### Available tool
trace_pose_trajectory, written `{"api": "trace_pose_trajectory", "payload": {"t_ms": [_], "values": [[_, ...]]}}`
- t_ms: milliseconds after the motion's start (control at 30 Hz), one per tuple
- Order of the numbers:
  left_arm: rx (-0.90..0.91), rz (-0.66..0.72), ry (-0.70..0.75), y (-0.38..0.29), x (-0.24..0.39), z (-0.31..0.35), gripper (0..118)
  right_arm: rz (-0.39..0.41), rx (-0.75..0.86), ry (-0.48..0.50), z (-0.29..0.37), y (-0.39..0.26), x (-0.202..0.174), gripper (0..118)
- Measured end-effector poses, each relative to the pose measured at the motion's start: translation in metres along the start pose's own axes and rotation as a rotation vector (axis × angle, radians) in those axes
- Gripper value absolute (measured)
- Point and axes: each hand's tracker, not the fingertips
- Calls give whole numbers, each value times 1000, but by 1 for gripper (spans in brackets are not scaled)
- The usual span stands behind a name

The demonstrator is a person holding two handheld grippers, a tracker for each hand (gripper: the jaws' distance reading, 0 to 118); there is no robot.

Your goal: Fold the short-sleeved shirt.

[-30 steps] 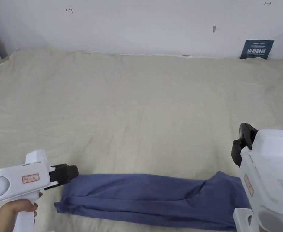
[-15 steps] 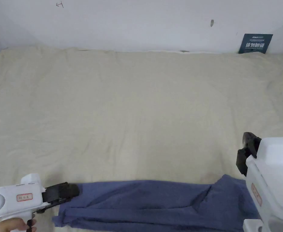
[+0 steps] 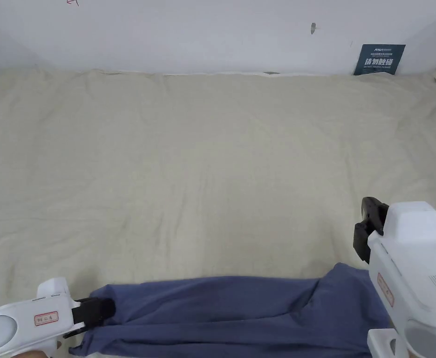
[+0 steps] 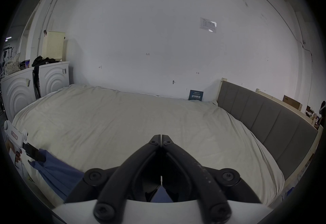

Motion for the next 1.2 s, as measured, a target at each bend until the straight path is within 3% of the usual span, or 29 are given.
{"api": "trace_pose_trajectory", "payload": {"t_ms": [233,467,600,933,1200], "values": [[56,-8,49,18,11,45,6,-19,23,10,6,7,8,1],[98,6,226,31,2,81,6,-21,47,17,18,8,20,1],[83,-12,266,26,34,82,6,-31,58,14,23,8,29,1],[-41,-135,42,7,172,25,6,-35,70,26,39,3,45,1],[-160,-200,18,-21,243,-63,6,-52,64,-7,45,-3,64,1]]}}
